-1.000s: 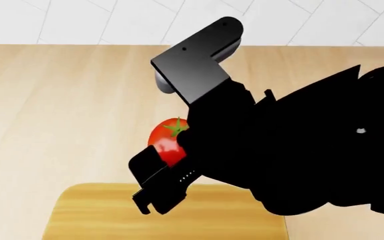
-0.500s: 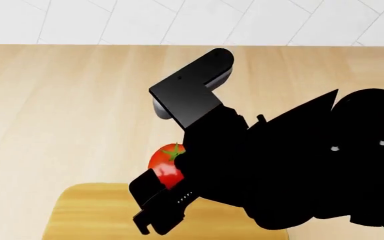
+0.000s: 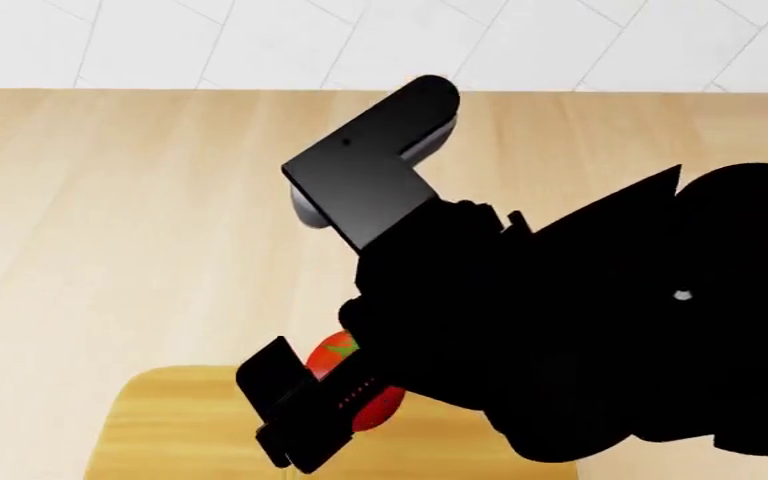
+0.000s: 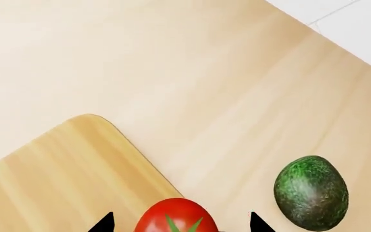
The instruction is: Place the avocado, onion, tomato and bell pepper on the cutting board.
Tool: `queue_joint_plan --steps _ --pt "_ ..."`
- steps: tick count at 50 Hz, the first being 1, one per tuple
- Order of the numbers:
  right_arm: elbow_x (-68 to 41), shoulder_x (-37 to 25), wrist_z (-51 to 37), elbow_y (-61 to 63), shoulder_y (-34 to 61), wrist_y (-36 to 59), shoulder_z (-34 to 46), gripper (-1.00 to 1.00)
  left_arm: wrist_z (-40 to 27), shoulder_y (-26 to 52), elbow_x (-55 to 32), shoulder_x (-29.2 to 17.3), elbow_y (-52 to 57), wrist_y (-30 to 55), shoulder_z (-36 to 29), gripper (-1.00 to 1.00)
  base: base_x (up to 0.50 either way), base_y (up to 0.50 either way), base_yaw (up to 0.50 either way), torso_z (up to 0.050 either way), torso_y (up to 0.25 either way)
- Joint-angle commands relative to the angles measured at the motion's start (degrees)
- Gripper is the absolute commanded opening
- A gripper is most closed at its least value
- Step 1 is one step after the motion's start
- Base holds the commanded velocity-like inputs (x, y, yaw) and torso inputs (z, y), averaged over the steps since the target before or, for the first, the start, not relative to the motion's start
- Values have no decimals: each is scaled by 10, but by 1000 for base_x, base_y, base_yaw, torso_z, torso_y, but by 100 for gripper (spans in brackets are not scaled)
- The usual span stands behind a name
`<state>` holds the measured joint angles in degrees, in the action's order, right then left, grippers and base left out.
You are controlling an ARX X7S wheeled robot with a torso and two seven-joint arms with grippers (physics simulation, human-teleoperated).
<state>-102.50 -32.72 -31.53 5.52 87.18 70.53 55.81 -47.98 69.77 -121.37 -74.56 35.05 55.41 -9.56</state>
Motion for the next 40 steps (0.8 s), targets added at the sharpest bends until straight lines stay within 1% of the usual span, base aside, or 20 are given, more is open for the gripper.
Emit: queue_joint_plan --steps 1,7,13,18,19,20,21,27,33,40 --pt "-52 -19 -41 28 43 -5 -26 100 -6 0 6 12 -2 0 -7 -100 0 0 -3 0 0" --pt "-82 -48 -76 41 64 -12 -39 100 -15 18 11 41 -6 18 -38 -100 0 0 0 0 2" --pt "-92 -57 -97 46 97 -12 -48 100 -23 48 12 80 -27 40 -76 -100 0 0 0 0 0" --pt "-98 -61 -102 35 128 -11 -56 100 -12 24 33 111 -25 44 -96 -100 0 0 0 0 0" --pt "-71 -62 -103 41 138 6 -48 100 -9 16 36 117 -26 41 -99 -100 0 0 -3 0 0" --pt "-85 -63 -101 35 133 -7 -56 100 -9 14 37 120 -27 41 -101 -100 0 0 0 0 0" --pt "-75 -63 -98 37 141 0 -54 100 -8 12 42 129 -30 42 -107 -100 0 0 0 0 0" --pt "-76 -64 -95 20 179 9 -62 100 -6 25 49 175 -43 59 -143 -100 0 0 0 0 0" --pt "-64 -66 -85 4 202 8 -71 100 10 16 89 203 -59 76 -165 -100 0 0 0 0 0" --pt "-60 -68 -82 -7 225 8 -77 100 18 20 115 242 -76 98 -201 -100 0 0 0 0 0"
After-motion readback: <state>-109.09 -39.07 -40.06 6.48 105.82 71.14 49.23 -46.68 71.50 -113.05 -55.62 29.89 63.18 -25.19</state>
